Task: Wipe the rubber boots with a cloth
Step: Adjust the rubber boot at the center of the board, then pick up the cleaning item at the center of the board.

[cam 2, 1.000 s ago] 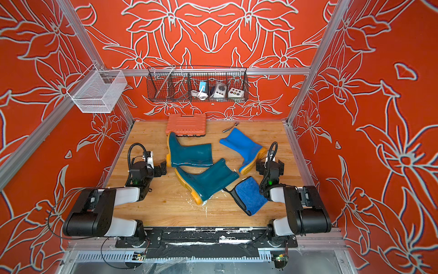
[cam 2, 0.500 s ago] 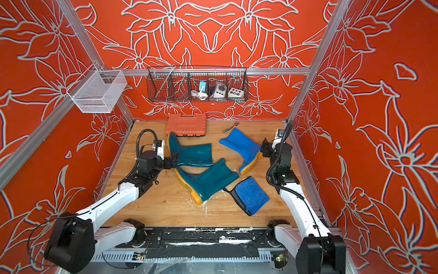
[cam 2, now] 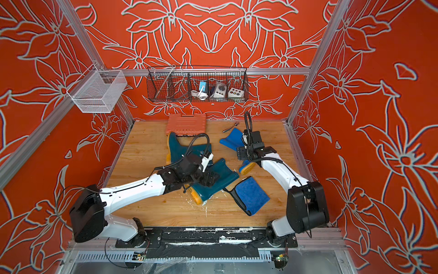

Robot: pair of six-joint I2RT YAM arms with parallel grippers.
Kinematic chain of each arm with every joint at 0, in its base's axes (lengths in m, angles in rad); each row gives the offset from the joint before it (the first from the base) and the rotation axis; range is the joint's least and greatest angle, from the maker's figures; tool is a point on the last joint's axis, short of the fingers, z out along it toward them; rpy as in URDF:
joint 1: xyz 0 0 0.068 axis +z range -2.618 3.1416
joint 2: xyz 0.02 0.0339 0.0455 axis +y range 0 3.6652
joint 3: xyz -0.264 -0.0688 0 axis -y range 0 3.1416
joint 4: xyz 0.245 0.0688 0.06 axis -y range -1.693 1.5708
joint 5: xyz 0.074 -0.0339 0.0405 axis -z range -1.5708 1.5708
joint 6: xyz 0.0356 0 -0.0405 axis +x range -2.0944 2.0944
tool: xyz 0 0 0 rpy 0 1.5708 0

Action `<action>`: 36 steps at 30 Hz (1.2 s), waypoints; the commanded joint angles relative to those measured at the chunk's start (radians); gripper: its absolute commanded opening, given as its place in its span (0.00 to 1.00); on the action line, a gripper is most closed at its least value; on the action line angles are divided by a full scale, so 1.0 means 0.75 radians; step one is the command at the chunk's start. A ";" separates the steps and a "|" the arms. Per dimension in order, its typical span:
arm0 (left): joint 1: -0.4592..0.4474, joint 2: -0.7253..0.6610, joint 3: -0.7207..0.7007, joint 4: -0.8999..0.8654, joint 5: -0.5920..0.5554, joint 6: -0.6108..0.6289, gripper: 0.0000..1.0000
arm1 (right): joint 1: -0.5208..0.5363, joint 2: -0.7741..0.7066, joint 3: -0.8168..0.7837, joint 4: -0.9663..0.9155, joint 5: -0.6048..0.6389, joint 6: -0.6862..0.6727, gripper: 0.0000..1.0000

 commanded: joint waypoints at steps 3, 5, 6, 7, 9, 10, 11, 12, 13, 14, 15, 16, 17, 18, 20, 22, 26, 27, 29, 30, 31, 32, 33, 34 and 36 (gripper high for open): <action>-0.026 0.105 -0.028 -0.208 -0.081 -0.146 0.80 | 0.041 0.052 0.008 -0.080 -0.229 0.043 0.71; -0.024 0.094 -0.052 -0.294 -0.176 -0.160 0.81 | 0.120 0.066 -0.025 -0.064 -0.262 0.046 0.70; -0.020 0.080 -0.066 -0.332 -0.217 -0.172 0.81 | 0.152 0.074 -0.039 -0.057 -0.264 0.053 0.70; -0.011 0.061 -0.087 -0.372 -0.260 -0.187 0.82 | 0.184 0.084 -0.055 -0.044 -0.271 0.065 0.70; 0.023 0.024 -0.124 -0.435 -0.301 -0.208 0.83 | 0.230 0.103 -0.084 -0.001 -0.312 0.104 0.69; 0.049 -0.001 -0.143 -0.463 -0.315 -0.221 0.83 | 0.252 0.115 -0.093 0.019 -0.334 0.122 0.68; 0.076 -0.027 -0.163 -0.479 -0.318 -0.223 0.83 | 0.279 0.127 -0.091 0.034 -0.352 0.134 0.68; 0.097 -0.051 -0.180 -0.483 -0.316 -0.224 0.83 | 0.299 0.137 -0.082 0.035 -0.359 0.137 0.67; 0.119 -0.083 -0.194 -0.486 -0.311 -0.220 0.83 | 0.322 0.142 -0.066 0.026 -0.360 0.136 0.67; 0.136 -0.113 -0.204 -0.490 -0.308 -0.216 0.83 | 0.338 0.137 -0.050 0.012 -0.355 0.135 0.67; 0.143 -0.138 -0.207 -0.495 -0.308 -0.211 0.83 | 0.348 0.120 -0.042 -0.005 -0.342 0.139 0.67; 0.145 -0.163 -0.204 -0.502 -0.308 -0.206 0.84 | 0.351 0.086 -0.043 -0.021 -0.317 0.148 0.68; 0.147 -0.186 -0.198 -0.509 -0.306 -0.203 0.84 | 0.351 0.039 -0.054 -0.053 -0.258 0.167 0.70; 0.148 -0.204 -0.193 -0.515 -0.300 -0.201 0.85 | 0.351 -0.009 -0.067 -0.101 -0.182 0.189 0.73; 0.150 -0.237 -0.188 -0.521 -0.284 -0.208 0.86 | 0.351 -0.142 -0.117 -0.236 -0.004 0.241 0.76; 0.164 -0.265 -0.197 -0.510 -0.250 -0.224 0.87 | 0.349 -0.241 -0.184 -0.376 0.161 0.323 0.78; 0.219 -0.317 -0.219 -0.472 -0.133 -0.245 0.87 | 0.347 -0.335 -0.306 -0.588 0.191 0.403 0.80; 0.236 -0.328 -0.223 -0.472 -0.108 -0.244 0.87 | 0.348 -0.354 -0.348 -0.609 0.183 0.432 0.80; 0.258 -0.349 -0.231 -0.476 -0.080 -0.235 0.87 | 0.347 -0.388 -0.444 -0.570 0.128 0.480 0.80; 0.273 -0.362 -0.236 -0.477 -0.073 -0.229 0.87 | 0.347 -0.399 -0.503 -0.523 0.079 0.513 0.79; 0.284 -0.375 -0.242 -0.480 -0.067 -0.222 0.87 | 0.347 -0.401 -0.546 -0.474 0.031 0.540 0.77; 0.293 -0.384 -0.249 -0.482 -0.061 -0.216 0.87 | 0.347 -0.396 -0.575 -0.425 -0.013 0.560 0.74; 0.306 -0.396 -0.255 -0.487 -0.053 -0.210 0.87 | 0.347 -0.385 -0.606 -0.365 -0.069 0.581 0.68; 0.318 -0.408 -0.261 -0.493 -0.043 -0.206 0.87 | 0.347 -0.365 -0.626 -0.310 -0.118 0.602 0.62; 0.335 -0.434 -0.275 -0.502 -0.030 -0.199 0.87 | 0.349 -0.327 -0.658 -0.207 -0.197 0.644 0.51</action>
